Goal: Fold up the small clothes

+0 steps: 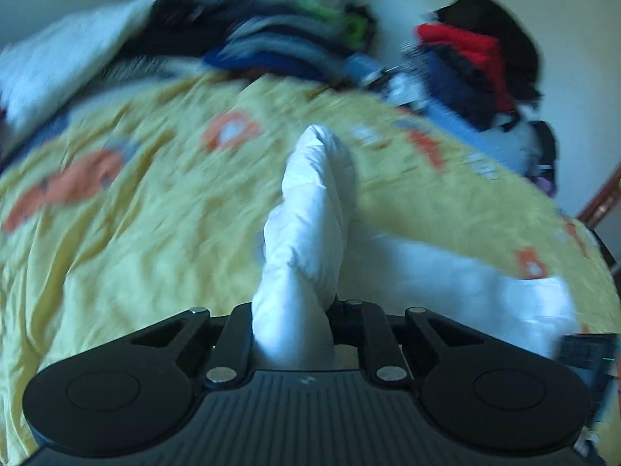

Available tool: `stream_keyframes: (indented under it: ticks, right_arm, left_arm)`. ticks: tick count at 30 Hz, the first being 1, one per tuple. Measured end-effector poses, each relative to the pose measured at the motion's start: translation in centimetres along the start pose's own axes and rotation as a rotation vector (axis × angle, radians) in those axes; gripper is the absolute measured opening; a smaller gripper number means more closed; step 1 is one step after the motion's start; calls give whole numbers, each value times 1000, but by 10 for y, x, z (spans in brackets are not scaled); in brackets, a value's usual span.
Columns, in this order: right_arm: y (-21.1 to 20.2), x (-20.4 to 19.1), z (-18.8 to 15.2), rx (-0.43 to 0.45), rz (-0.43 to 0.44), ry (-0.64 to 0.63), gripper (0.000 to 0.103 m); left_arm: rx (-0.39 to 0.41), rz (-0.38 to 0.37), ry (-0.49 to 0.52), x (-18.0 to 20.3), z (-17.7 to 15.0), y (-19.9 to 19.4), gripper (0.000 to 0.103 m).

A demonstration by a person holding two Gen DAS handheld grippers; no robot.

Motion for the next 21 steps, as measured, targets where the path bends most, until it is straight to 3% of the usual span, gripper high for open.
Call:
stream_keyframes:
  ticks: [6, 12, 13, 14, 15, 18, 20, 21]
  right_arm:
    - [1, 5, 1, 1, 15, 15, 4]
    - [-4, 12, 7, -30, 58, 128, 5]
    - [-6, 12, 9, -41, 52, 157, 8]
    - [-12, 11, 11, -44, 41, 195, 20]
    - [-22, 7, 14, -28, 46, 215, 18]
    - [-65, -9, 21, 46, 51, 140, 26]
    - [-99, -13, 18, 86, 23, 84, 54]
    - [-117, -11, 14, 113, -8, 60, 59]
  left_arm:
    - [70, -118, 181, 97, -2, -33, 14]
    - [58, -133, 247, 145, -15, -32, 14]
    - [61, -132, 259, 149, -18, -32, 14]
    - [60, -130, 266, 153, -20, -32, 14]
    - [57, -124, 270, 156, -22, -31, 14]
    - [47, -116, 254, 162, -26, -31, 14]
    - [40, -132, 242, 167, -32, -33, 14]
    - [39, -145, 236, 171, -36, -32, 14]
Point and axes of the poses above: each gripper's, at about its wrist camera, not at the fingertips, and y roughly the way its jaws point, x to its right, z to its top, the point moved 3 cm from there along y, roughly the way its jaws point, and after that the axes turned 6 degrees about x, right-handed, at the moved point
